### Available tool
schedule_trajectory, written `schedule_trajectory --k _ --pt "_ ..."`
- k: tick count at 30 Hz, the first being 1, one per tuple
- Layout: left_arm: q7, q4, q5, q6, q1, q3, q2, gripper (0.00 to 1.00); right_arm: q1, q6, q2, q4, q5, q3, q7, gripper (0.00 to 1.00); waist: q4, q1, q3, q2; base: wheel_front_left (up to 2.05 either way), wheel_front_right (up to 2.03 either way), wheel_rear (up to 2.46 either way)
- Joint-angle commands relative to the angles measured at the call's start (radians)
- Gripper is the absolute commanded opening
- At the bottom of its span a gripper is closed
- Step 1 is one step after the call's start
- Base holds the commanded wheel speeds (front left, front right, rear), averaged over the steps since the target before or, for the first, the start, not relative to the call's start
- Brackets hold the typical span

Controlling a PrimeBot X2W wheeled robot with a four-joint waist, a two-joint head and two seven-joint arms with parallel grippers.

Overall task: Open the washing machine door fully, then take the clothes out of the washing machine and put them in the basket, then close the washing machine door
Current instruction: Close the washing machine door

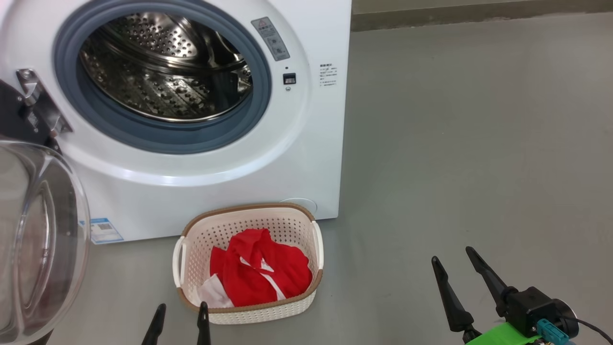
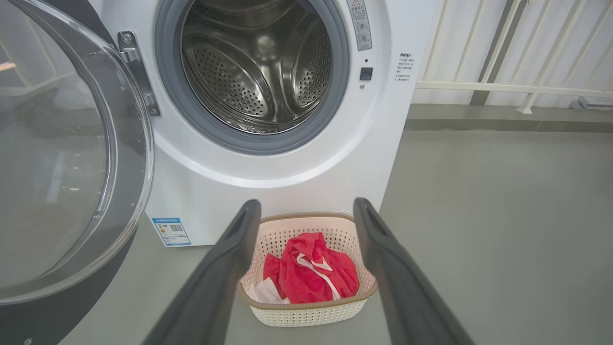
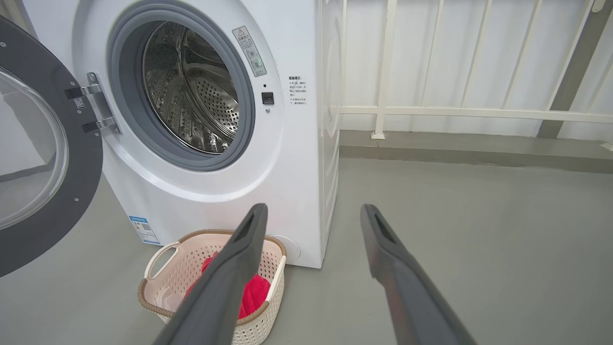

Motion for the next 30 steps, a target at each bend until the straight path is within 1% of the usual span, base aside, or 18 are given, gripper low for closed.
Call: schedule_trajectory --k 1,5,9,12,13,22,30 --pt "-0.004 -0.029 -0.007 0.005 -0.039 0.028 0.008 1.00 -0.007 0.003 -0.005 -0.028 -0.005 0.018 0.000 1.00 0.007 0.0000 0.001 -0.0001 0.00 0.00 0.00" --pt "-0.008 -0.033 -0.012 0.011 -0.044 0.034 0.008 1.00 -0.009 0.003 -0.005 -0.035 -0.005 0.026 0.000 1.00 0.038 0.0000 0.003 -0.0001 0.00 0.00 0.00" --pt "-0.012 -0.035 -0.020 0.013 -0.045 0.037 0.008 1.00 -0.008 0.003 -0.005 -0.047 -0.011 0.029 0.002 1.00 0.088 0.0000 0.002 -0.0001 0.00 0.00 0.00" --pt "-0.017 -0.037 -0.022 0.018 -0.043 0.042 0.010 1.00 -0.007 0.003 -0.005 -0.056 -0.014 0.030 0.006 1.00 0.134 0.0000 -0.001 -0.0001 0.00 0.00 0.00" --pt "-0.018 -0.040 -0.024 0.021 -0.041 0.046 0.013 1.00 -0.006 0.003 -0.005 -0.061 -0.015 0.033 0.010 1.00 0.168 0.0000 -0.003 -0.0001 0.00 0.00 0.00" --pt "-0.016 -0.052 -0.031 0.029 -0.028 0.053 0.022 1.00 0.004 0.003 -0.005 -0.072 -0.008 0.037 0.014 1.00 0.322 0.0000 -0.011 -0.0001 0.00 0.00 0.00" --pt "-0.012 -0.056 -0.042 0.027 -0.030 0.050 0.025 1.00 0.005 0.003 -0.005 -0.075 0.000 0.042 0.012 1.00 0.417 0.0000 -0.010 -0.0001 0.00 0.00 0.00"
